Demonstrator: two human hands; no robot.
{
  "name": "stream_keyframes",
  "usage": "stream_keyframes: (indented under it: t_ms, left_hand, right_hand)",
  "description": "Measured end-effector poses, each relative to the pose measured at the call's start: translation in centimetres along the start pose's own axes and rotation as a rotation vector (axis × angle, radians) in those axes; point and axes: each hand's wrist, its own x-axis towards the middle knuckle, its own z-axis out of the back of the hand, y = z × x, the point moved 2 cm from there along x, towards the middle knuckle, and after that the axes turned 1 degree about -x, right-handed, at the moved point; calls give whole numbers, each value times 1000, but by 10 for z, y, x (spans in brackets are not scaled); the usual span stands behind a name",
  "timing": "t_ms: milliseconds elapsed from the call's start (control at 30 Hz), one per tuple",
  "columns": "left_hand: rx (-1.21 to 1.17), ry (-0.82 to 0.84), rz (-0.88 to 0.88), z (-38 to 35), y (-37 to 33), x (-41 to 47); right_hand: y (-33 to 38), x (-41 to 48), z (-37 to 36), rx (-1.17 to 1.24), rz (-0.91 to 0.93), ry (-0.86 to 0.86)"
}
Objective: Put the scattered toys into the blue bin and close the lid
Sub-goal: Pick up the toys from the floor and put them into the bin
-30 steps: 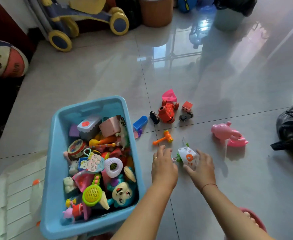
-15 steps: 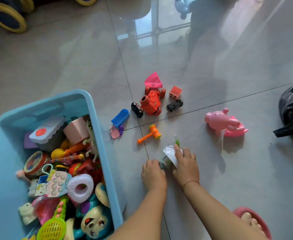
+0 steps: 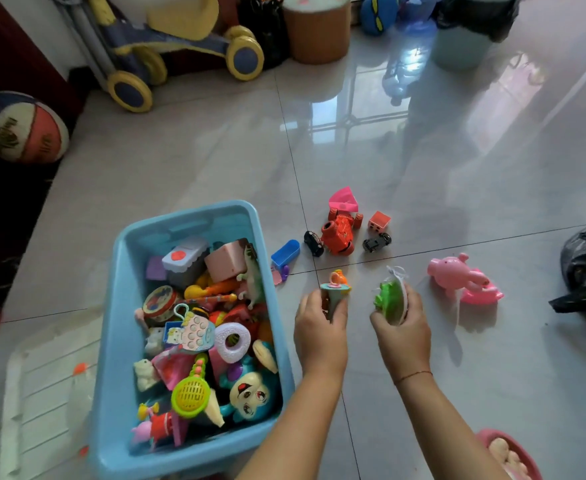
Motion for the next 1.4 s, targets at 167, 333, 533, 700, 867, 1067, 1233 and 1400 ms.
stream_keyframes:
  t_ms: [167,333,533,700,867,1067,1233,1400]
  left_hand:
    - [-118,-251,-86,111,-17,7]
    - [-86,-544,20,213,2,7]
    - [-38,-553,293,245,55,-5]
    - [21,-401,440,222,94,-2]
    - [53,-443,420,216,95,24]
    - [51,-457,202,180,41,51]
    - [41,-169,-168,79,-20,61]
    - [217,212,-77,-43,-20,75]
  right_hand:
    - [115,-37,3,215,231,116]
    - [211,-89,-1,379,441,267]
    - [204,-114,-68,84,475,482]
    - [149,-107,-130,-295,291,575]
    - [146,-90,-162,-308,315,591]
    - [120,-51,-134,-233,439,399]
    - [33,28,-53,-256,240,82]
    - [-44,117,42,-504,-15,-49]
